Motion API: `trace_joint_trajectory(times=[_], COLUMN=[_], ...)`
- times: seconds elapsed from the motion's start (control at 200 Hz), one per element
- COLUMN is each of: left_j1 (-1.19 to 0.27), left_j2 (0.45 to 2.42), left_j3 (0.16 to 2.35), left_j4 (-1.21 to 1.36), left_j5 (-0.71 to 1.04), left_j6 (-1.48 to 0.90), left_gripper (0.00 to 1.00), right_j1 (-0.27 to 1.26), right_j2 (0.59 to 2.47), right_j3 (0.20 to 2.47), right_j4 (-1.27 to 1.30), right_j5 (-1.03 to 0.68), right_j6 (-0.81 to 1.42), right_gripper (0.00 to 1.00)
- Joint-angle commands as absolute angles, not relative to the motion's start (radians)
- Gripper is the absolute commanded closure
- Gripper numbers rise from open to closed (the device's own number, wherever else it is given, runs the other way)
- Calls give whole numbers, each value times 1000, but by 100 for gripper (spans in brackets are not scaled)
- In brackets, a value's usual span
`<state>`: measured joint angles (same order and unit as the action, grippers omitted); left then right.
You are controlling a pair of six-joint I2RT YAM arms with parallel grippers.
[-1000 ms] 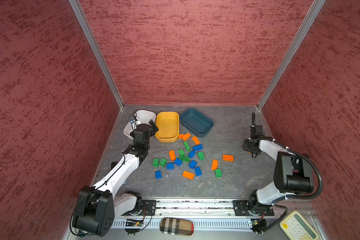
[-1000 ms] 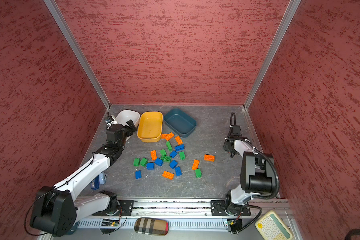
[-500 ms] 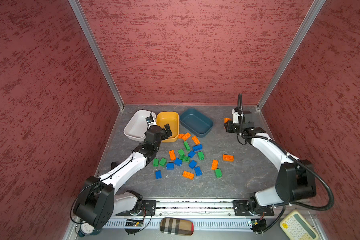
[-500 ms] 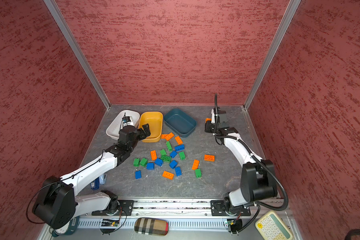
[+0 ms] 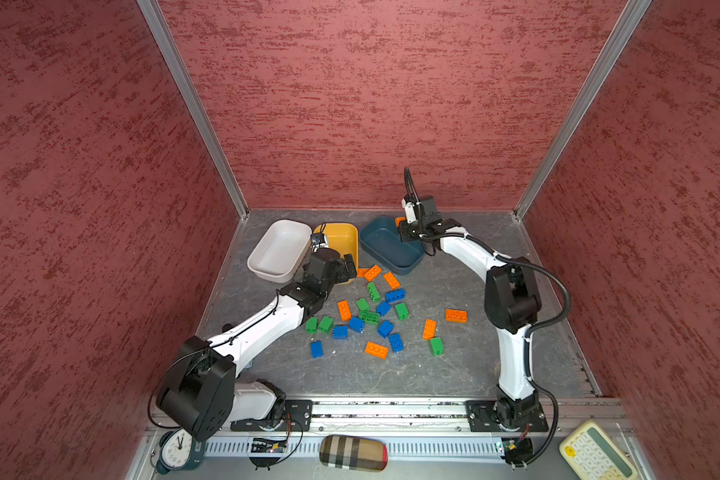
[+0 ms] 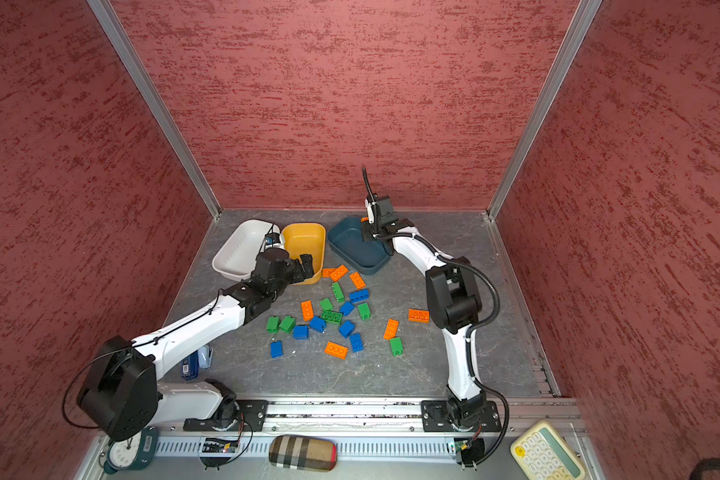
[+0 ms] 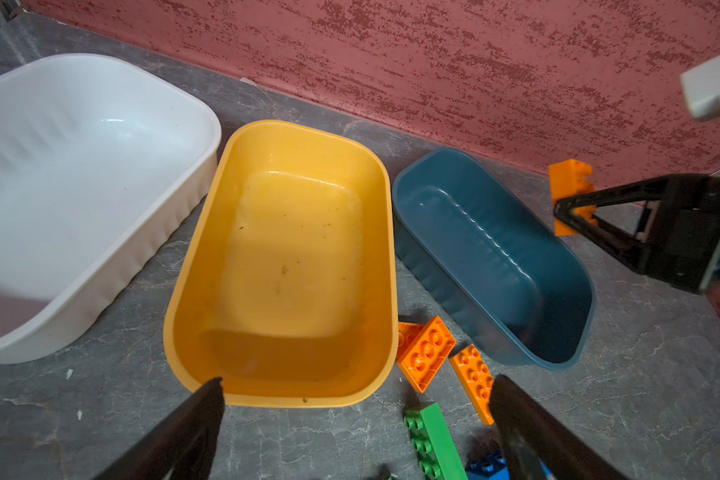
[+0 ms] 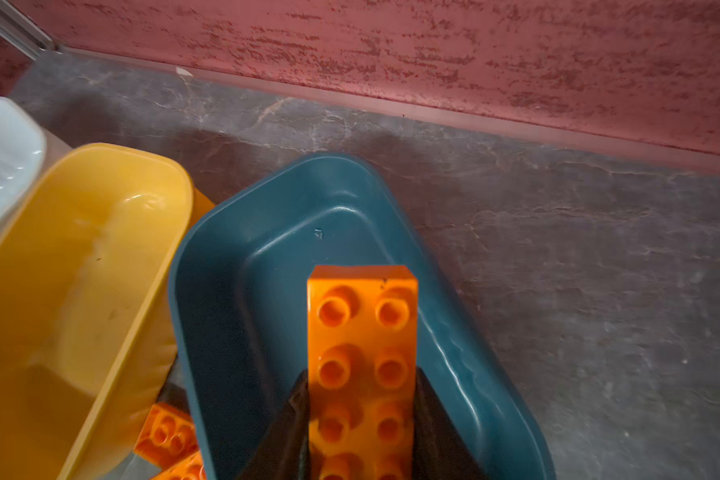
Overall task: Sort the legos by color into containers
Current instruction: 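Carry the orange brick over the teal tub and release it with the right gripper, then grasp another orange brick with the right gripper while the left gripper lowers toward bricks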
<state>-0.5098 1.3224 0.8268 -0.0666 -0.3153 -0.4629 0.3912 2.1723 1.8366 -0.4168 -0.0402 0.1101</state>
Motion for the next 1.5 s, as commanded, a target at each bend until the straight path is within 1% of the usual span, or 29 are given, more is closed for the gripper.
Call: trace_joint_trajectory(times=[0.0,0.22,0.466,0.551,0.636,0.726,0.821,0.902,0.922,0.937,0.952,1.067,1.167,1.287,1.378,1.493], left_j1=[-512,-515,-522,-522,-524,-523,-526,-530,-532,-532,-536,-561,-598,-635,-653,-659], left_j2=[1338,1399,1422,1432,1437,1447,1453,1449,1451,1452,1454,1472,1486,1492,1491,1509], left_j3=[853,908,924,942,945,965,983,965,962,960,959,975,1006,1023,1022,1025], left_j4=[-95,-188,-221,-250,-263,-283,-298,-245,-233,-226,-218,-202,-230,-264,-269,-266], left_j5=[-310,-255,-260,-277,-283,-232,-205,-148,-133,-123,-114,-52,-16,11,29,45], left_j6=[-461,-436,-457,-477,-501,-514,-531,-511,-503,-499,-494,-454,-391,-287,-253,-262], left_gripper=[1,1,1,1,1,1,1,1,1,1,1,1,1,0,1,1], right_j1=[414,440,447,445,446,446,444,444,445,445,443,438,427,394,351,341], right_j2=[2249,2351,2278,2202,2069,1902,1739,1616,1586,1568,1547,1406,1322,1238,1219,1261], right_j3=[1973,2119,2082,1986,1811,1598,1404,1262,1230,1204,1182,1039,944,816,735,728], right_j4=[-558,-634,-647,-610,-515,-411,-383,-408,-416,-422,-428,-492,-539,-553,-539,-577], right_j5=[2,13,18,1,0,23,46,101,115,126,135,215,249,244,159,198], right_j6=[67,68,67,72,97,141,229,326,353,373,391,445,463,493,475,498], right_gripper=[68,62,40,35,30,25,19,11,8,3,1,1,1,1,1,1])
